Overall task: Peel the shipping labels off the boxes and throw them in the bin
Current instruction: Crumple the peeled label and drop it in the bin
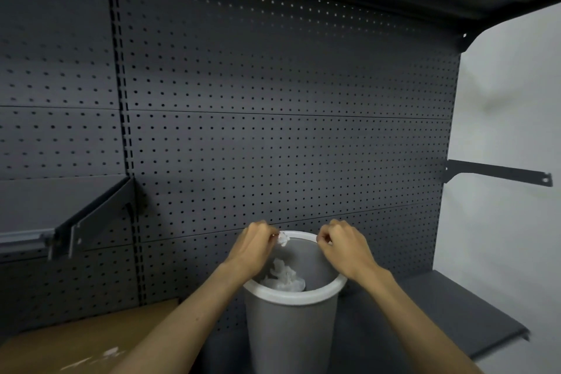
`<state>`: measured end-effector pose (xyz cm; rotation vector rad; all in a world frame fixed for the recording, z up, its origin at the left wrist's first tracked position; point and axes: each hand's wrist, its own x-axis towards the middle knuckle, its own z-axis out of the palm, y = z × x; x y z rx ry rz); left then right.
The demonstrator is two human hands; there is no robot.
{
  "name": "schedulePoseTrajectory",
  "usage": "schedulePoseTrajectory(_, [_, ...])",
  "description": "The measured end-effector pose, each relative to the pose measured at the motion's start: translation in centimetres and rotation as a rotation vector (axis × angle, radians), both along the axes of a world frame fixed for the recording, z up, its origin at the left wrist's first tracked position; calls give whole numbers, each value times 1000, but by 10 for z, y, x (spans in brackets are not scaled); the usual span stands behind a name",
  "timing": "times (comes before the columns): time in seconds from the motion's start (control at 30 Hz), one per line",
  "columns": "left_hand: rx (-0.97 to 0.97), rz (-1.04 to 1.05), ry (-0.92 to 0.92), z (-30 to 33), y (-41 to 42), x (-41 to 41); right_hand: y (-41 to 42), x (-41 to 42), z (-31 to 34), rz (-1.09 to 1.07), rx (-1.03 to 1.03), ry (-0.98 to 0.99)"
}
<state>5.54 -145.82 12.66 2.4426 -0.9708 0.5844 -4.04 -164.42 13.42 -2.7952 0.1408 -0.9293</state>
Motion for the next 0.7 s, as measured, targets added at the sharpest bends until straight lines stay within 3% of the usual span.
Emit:
schedulePoseTrajectory(0.2, [-72, 18, 93, -4, -15, 4, -10, 11, -7, 34, -10, -2])
schedulePoseTrajectory(0.5, [21, 60, 86, -8, -26, 5, -17, 12, -12, 52, -12, -6])
schedulePoseTrajectory(0.7, [-39, 71, 60, -6, -20, -8, -17, 12, -11, 71, -11, -28])
